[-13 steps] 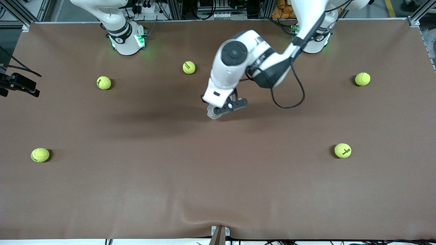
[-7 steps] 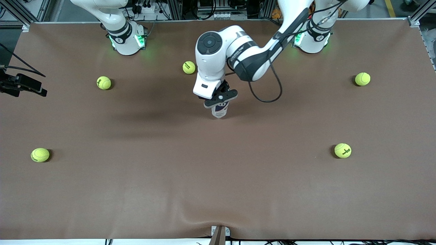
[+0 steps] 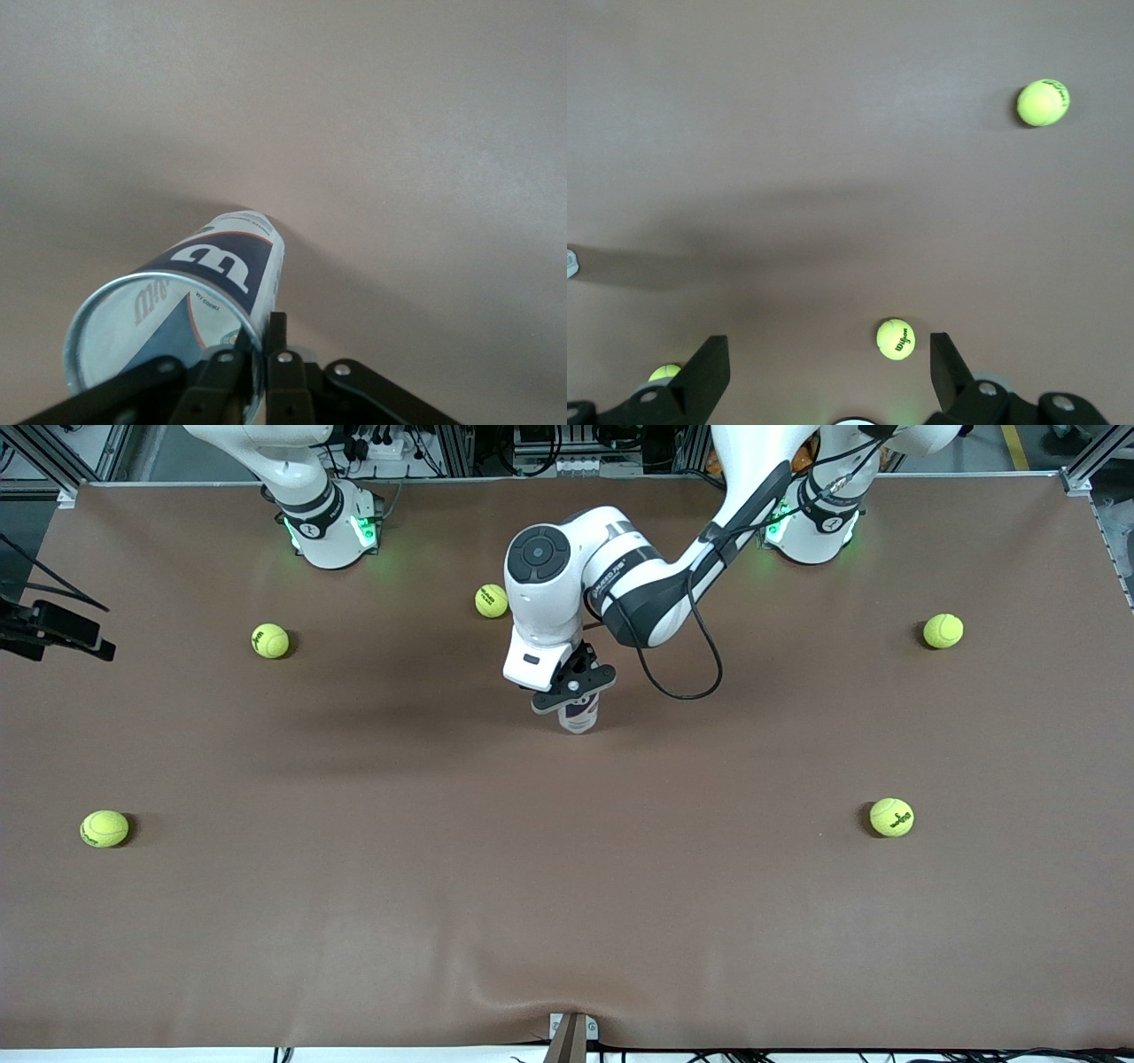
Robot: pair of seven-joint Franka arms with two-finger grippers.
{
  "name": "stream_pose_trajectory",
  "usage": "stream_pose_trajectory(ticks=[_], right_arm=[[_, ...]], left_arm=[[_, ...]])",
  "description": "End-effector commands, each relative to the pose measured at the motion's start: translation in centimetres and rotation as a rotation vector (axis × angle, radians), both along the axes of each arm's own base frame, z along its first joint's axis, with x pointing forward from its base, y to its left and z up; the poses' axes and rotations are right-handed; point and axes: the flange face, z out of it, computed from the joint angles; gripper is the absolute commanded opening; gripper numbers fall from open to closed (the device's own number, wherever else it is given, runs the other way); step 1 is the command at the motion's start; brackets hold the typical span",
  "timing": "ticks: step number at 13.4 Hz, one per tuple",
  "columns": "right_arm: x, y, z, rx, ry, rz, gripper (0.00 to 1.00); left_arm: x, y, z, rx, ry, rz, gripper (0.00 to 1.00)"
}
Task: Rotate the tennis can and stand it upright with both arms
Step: 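Lower the upright can onto the table and open the left gripper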
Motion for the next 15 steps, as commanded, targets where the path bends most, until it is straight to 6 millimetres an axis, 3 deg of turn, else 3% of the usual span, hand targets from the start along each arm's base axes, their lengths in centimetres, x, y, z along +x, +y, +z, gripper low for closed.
stream_pose_trajectory(ticks=[1, 4, 7, 11, 12, 14, 15], right_arm=[[-0.5, 1.6, 1.3, -0.049, -0.005, -0.042, 1.00], [-0.4, 1.5, 1.4, -0.048, -0.011, -0.050, 1.00], [-0.1, 1.7, 2.3, -0.047, -0.047, -0.036, 1.00], [-0.8, 1.8, 6.2, -0.051, -0.069, -0.014, 1.00], [-0.8, 1.9, 6.1, -0.052, -0.068, 0.001, 1.00], [-1.1, 1.3, 5.8, -0.051, -0.047, 0.023, 1.00], [-1.2, 1.3, 5.3, -0.048, -0.026, 0.025, 1.00]], left_arm=[[0.2, -0.3, 0.7, 0.008, -0.021, 0.011, 0.40], [0.2, -0.3, 0.8, 0.007, -0.022, 0.010, 0.50], [0.3, -0.1, 2.9, -0.013, -0.040, 0.015, 0.63], [0.3, 0.4, 6.2, -0.085, -0.005, 0.059, 0.91], [1.0, 1.2, 7.2, -0.097, -0.012, 0.075, 1.00], [2.0, 2.2, 9.0, -0.095, -0.020, 0.078, 1.00], [3.7, 3.3, 10.6, -0.109, -0.035, 0.082, 1.00]])
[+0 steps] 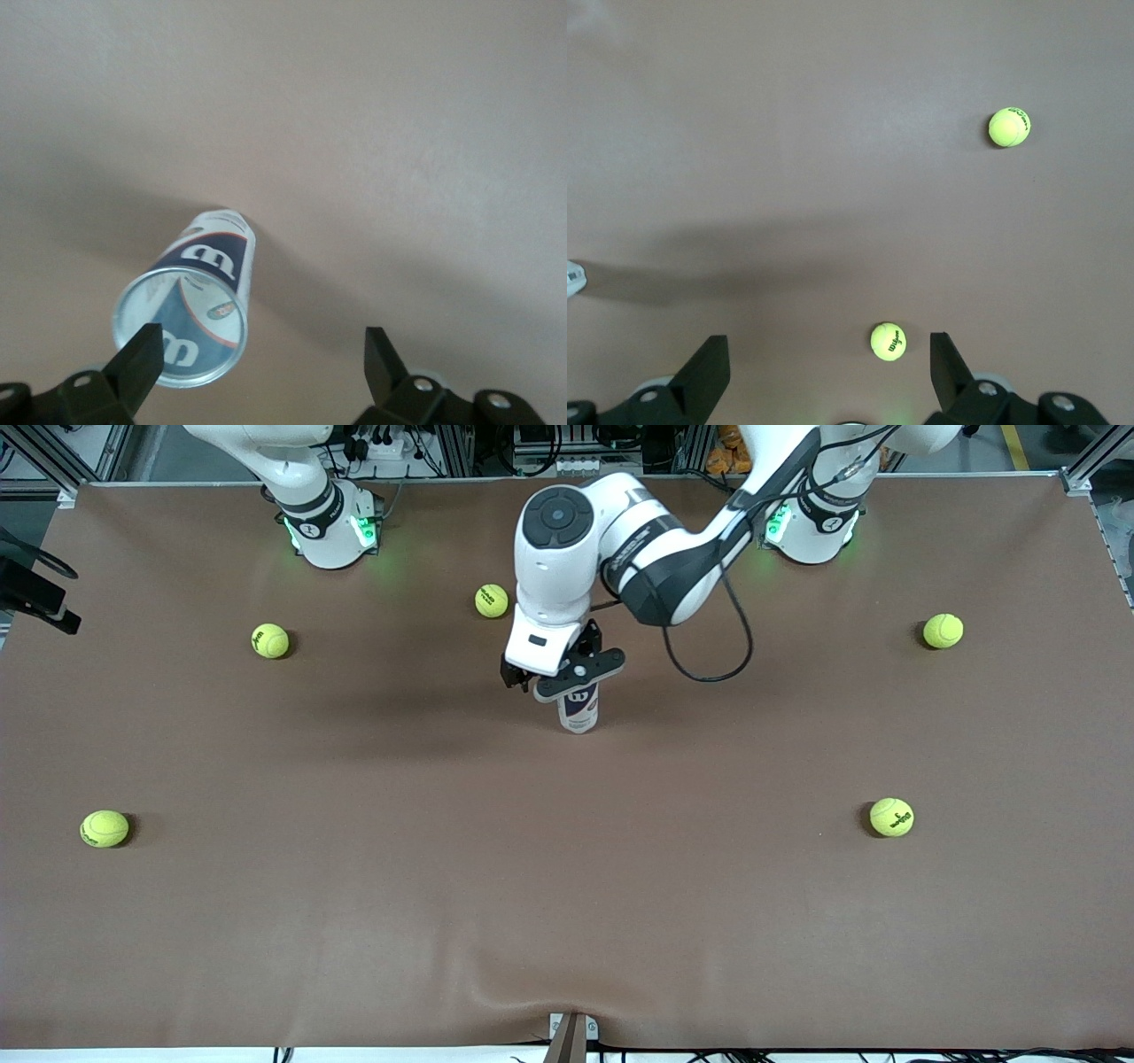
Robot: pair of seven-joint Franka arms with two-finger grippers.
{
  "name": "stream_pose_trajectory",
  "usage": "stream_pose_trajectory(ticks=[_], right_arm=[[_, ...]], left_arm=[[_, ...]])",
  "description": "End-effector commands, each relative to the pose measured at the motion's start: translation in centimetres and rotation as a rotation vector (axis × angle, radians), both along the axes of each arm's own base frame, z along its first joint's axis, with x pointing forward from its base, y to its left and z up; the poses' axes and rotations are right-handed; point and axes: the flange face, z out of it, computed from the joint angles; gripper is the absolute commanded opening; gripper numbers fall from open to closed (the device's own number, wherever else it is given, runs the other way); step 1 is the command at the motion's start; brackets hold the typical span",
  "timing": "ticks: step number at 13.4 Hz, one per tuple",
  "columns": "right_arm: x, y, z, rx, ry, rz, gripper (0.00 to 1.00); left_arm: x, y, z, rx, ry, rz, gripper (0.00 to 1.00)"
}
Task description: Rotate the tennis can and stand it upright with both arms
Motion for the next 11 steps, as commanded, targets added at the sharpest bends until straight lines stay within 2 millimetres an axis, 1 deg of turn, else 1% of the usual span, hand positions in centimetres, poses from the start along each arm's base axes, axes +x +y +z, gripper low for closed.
stream_pose_trajectory(ticks=[1, 2, 3, 4, 5, 6, 8, 9, 10, 11], right_arm=[[-0.2, -0.5, -1.0, -0.008, 0.045, 0.018, 1.00], [-0.3, -0.5, -1.3, -0.007, 0.054, 0.018, 1.00], [-0.3, -0.6, -1.9, -0.006, 0.063, 0.013, 1.00], [-0.1, -0.5, -2.5, -0.004, 0.068, 0.015, 1.00], [0.0, -0.5, -2.9, -0.005, 0.063, 0.015, 1.00], [0.1, -0.5, -3.1, -0.006, 0.051, 0.014, 1.00], [0.1, -0.4, -3.3, -0.006, 0.053, 0.016, 1.00], [0.2, -0.4, -3.3, -0.006, 0.051, 0.019, 1.00], [0.1, -0.5, -3.1, -0.006, 0.045, 0.023, 1.00], [0.1, -0.5, -3.1, -0.006, 0.043, 0.034, 1.00]], left_arm=[[2.7, 2.7, 3.3, -0.009, -0.002, -0.004, 1.00], [3.5, 3.6, 3.3, 0.000, 0.002, -0.018, 1.00], [4.7, 5.0, 3.6, 0.000, -0.001, -0.017, 1.00], [5.8, 6.6, 5.0, -0.005, -0.022, -0.038, 1.00], [6.5, 8.0, 5.6, 0.009, -0.023, -0.098, 1.00], [7.3, 9.5, 5.5, 0.023, -0.012, -0.142, 1.00], [9.7, 12.6, 5.6, 0.026, -0.013, -0.159, 1.00], [10.1, 13.4, 5.6, 0.029, -0.011, -0.176, 1.00], [10.7, 14.6, 6.1, 0.034, -0.016, -0.192, 1.00], [11.8, 16.5, 6.5, 0.027, -0.019, -0.208, 1.00]])
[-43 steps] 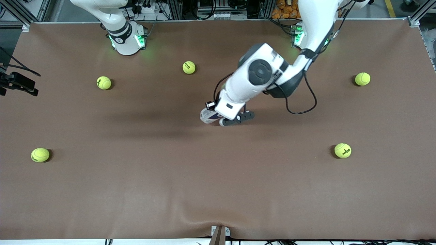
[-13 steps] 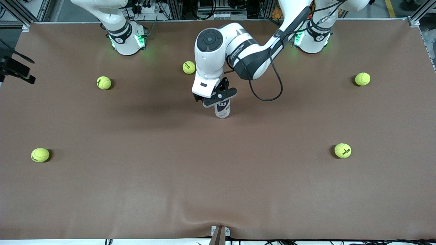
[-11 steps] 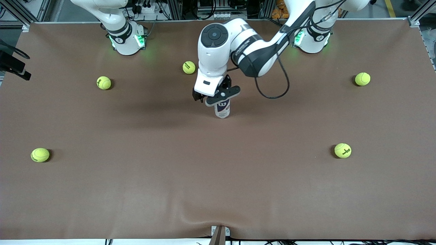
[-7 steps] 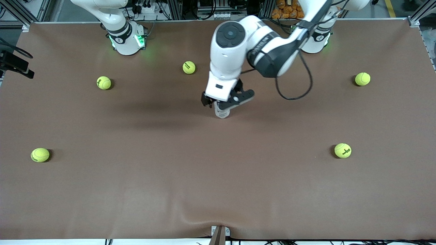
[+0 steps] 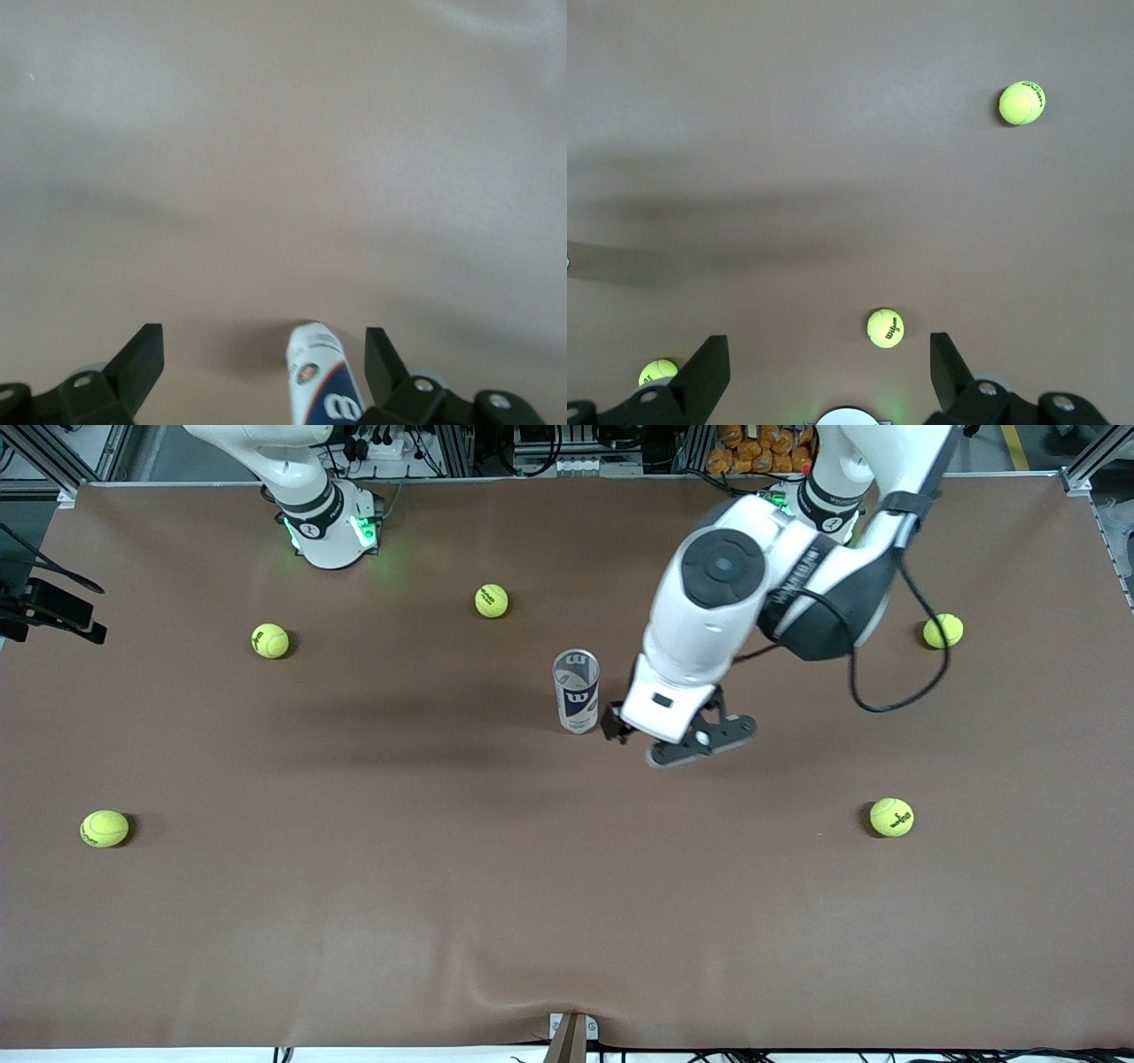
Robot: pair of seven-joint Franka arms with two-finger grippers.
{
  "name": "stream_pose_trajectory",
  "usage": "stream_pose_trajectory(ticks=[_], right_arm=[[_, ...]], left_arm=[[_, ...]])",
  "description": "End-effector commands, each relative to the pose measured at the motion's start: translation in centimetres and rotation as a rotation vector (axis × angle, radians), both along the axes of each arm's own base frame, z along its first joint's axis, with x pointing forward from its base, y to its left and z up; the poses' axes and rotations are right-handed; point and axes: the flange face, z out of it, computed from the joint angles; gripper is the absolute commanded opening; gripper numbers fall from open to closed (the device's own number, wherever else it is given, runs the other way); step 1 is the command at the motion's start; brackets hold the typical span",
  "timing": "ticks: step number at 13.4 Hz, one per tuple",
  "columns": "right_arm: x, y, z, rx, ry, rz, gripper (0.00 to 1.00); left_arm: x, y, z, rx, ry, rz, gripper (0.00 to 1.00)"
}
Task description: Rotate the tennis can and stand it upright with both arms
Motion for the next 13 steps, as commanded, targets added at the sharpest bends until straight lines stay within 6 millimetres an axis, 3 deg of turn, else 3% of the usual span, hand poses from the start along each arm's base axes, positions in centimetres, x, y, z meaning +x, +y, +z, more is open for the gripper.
stream_pose_trajectory(ticks=[1, 3, 6, 8, 9, 13], right_arm=[[-0.4, -0.3, 0.5, -0.010, -0.018, 0.031, 1.00], [-0.4, 0.0, 0.6, -0.008, -0.021, 0.042, 1.00], [-0.4, 0.4, 0.5, -0.008, -0.018, 0.049, 1.00], [-0.5, 0.4, 0.4, -0.007, -0.015, 0.051, 1.00], [-0.5, 0.4, 0.4, -0.007, -0.012, 0.055, 1.00], [-0.5, 0.9, 0.5, -0.004, -0.014, 0.082, 1.00]], left_arm=[[1.8, 4.3, 1.5, -0.011, 0.008, -0.052, 1.00], [3.8, 8.6, 2.4, -0.052, 0.008, -0.079, 1.00], [4.8, 12.7, 3.7, -0.047, 0.007, -0.163, 1.00], [5.8, 18.0, 5.4, -0.027, -0.003, -0.184, 1.00], [5.8, 19.7, 5.8, -0.013, 0.020, -0.206, 1.00], [3.5, 24.0, 11.5, 0.063, -0.008, -0.186, 1.00]])
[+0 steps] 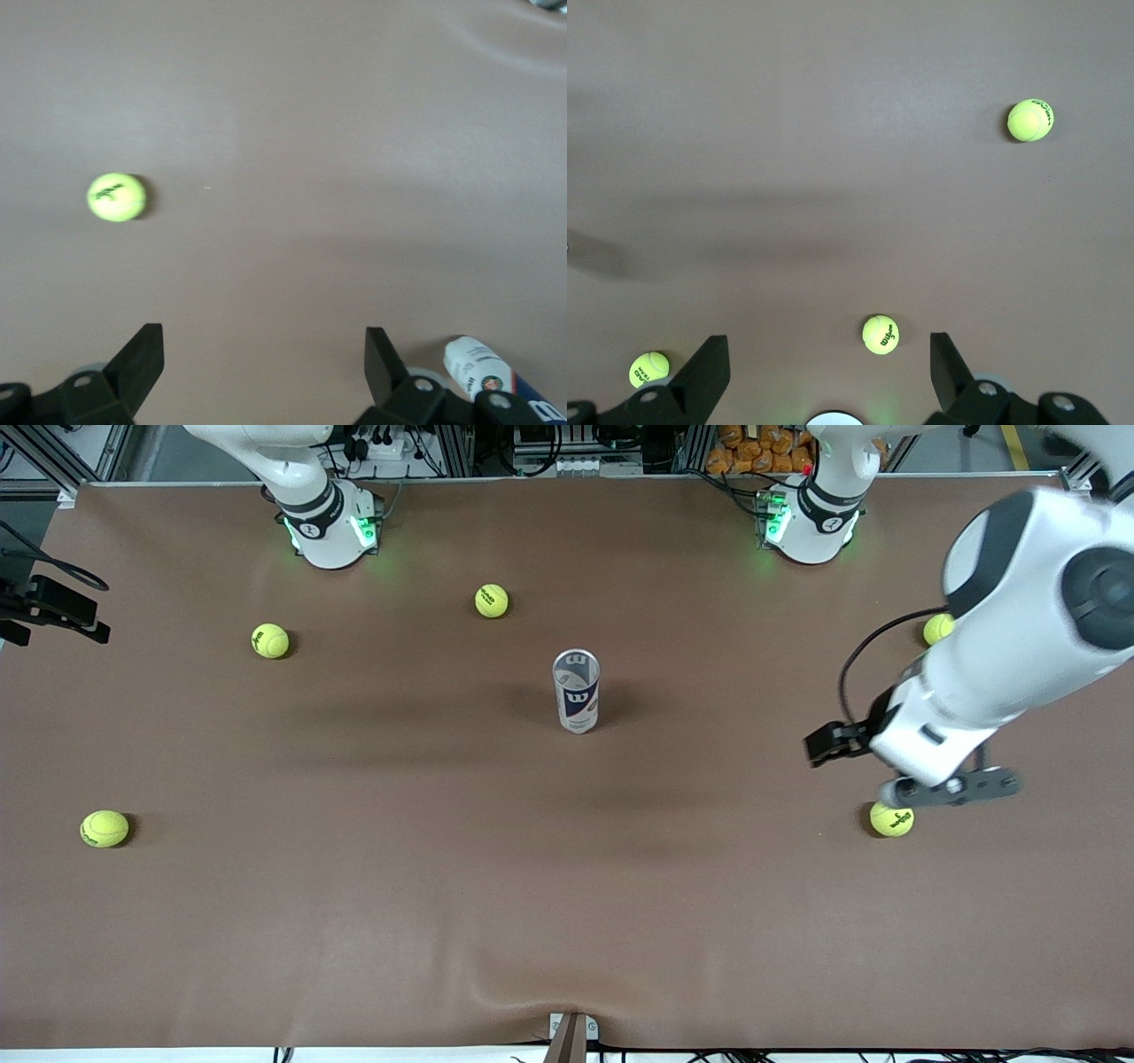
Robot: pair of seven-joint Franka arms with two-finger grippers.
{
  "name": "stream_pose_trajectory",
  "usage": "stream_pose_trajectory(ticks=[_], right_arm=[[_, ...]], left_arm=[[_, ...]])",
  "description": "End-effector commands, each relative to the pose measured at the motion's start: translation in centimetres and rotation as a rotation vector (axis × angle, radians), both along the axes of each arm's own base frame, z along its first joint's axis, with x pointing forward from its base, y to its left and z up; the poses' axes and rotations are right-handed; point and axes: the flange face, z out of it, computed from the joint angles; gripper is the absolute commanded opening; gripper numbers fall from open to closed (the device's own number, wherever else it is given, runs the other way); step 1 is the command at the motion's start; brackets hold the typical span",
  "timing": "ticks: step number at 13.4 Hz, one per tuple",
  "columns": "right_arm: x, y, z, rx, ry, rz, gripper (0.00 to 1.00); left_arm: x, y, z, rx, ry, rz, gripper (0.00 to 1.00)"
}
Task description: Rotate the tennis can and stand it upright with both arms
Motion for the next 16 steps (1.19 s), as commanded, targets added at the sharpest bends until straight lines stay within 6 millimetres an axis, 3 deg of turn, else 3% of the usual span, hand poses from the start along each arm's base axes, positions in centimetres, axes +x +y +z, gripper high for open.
stream_pose_trajectory(ticks=[1, 6, 11, 16], right_arm=[[-0.7, 0.3, 0.6, -0.007, -0.008, 0.016, 1.00], [-0.8, 0.1, 0.5, -0.012, 0.001, -0.057, 1.00], [-0.8, 0.1, 0.4, -0.009, 0.009, -0.058, 1.00], [-0.9, -0.1, 0.3, -0.008, 0.012, -0.058, 1.00]], left_arm=[[-2.9, 2.3, 4.5, 0.044, -0.011, -0.034, 1.00], [-6.3, 8.4, 10.0, 0.052, -0.020, -0.092, 1.00], [-8.5, 10.0, 10.9, 0.061, 0.004, -0.100, 1.00], [-8.5, 12.5, 10.0, 0.048, 0.021, -0.108, 1.00]])
